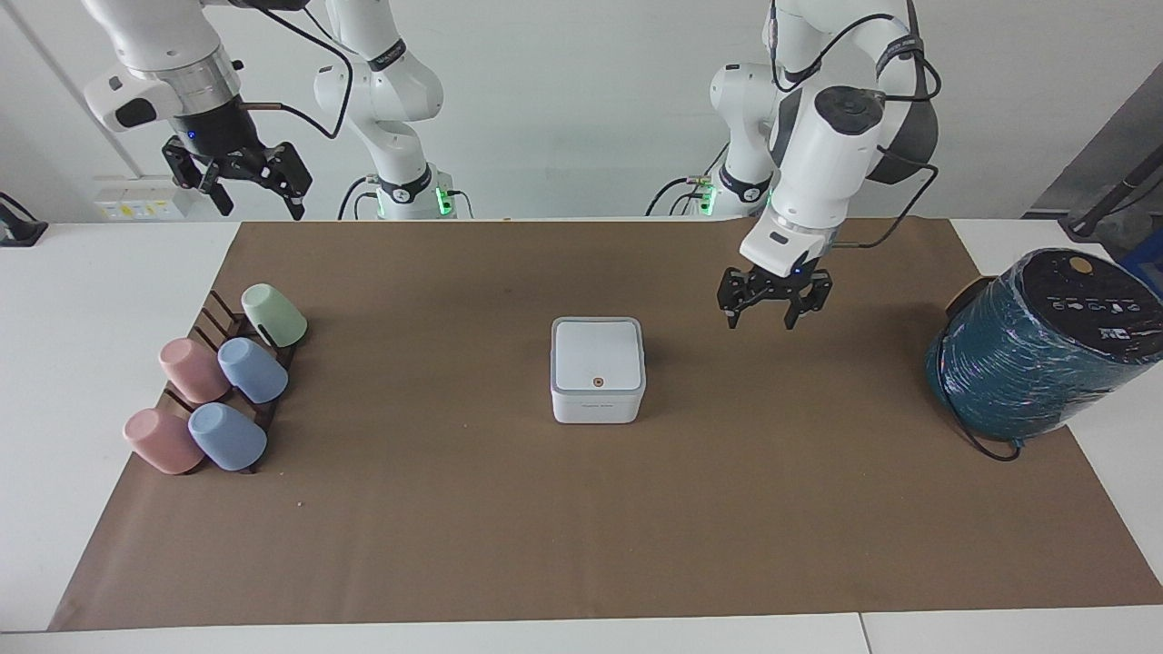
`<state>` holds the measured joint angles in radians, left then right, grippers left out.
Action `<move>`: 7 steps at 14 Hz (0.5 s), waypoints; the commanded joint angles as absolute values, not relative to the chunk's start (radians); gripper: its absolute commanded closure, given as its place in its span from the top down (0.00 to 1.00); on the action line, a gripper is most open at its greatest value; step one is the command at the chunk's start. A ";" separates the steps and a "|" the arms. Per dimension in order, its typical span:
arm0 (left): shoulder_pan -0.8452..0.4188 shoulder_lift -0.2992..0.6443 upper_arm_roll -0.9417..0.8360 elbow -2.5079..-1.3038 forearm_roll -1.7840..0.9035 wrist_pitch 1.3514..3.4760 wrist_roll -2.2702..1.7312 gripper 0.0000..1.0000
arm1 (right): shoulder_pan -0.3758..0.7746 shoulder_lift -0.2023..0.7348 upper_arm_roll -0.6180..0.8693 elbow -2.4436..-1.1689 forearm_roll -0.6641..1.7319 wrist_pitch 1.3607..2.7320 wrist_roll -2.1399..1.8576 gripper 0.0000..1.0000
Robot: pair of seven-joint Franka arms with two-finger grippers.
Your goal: Close trash can lid
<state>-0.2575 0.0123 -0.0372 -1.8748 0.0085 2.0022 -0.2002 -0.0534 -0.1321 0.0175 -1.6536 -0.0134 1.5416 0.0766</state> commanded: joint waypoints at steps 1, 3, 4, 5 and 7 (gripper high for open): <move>-0.187 -0.069 -0.046 -1.910 0.026 1.962 -0.128 1.00 | -0.057 -0.153 0.020 -1.686 0.008 1.568 0.066 1.00; -0.144 -0.074 -0.044 -1.860 0.025 1.907 -0.110 1.00 | -0.057 -0.153 0.020 -1.686 0.008 1.569 0.066 1.00; -0.129 -0.072 -0.043 -1.826 0.025 1.873 -0.100 1.00 | -0.057 -0.153 0.021 -1.687 0.008 1.569 0.066 1.00; -0.111 -0.068 -0.043 -1.787 0.022 1.846 -0.069 1.00 | -0.057 -0.153 0.021 -1.687 0.008 1.568 0.064 1.00; -0.071 -0.057 -0.043 -1.712 0.012 1.787 -0.029 1.00 | -0.057 -0.153 0.021 -1.687 0.008 1.569 0.064 1.00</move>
<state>-0.1100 -0.0694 -0.0340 -1.7892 0.0086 1.8594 -0.0700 -0.0525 -0.1321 0.0179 -1.6567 -0.0134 1.5426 0.0766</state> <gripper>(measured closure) 0.000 0.000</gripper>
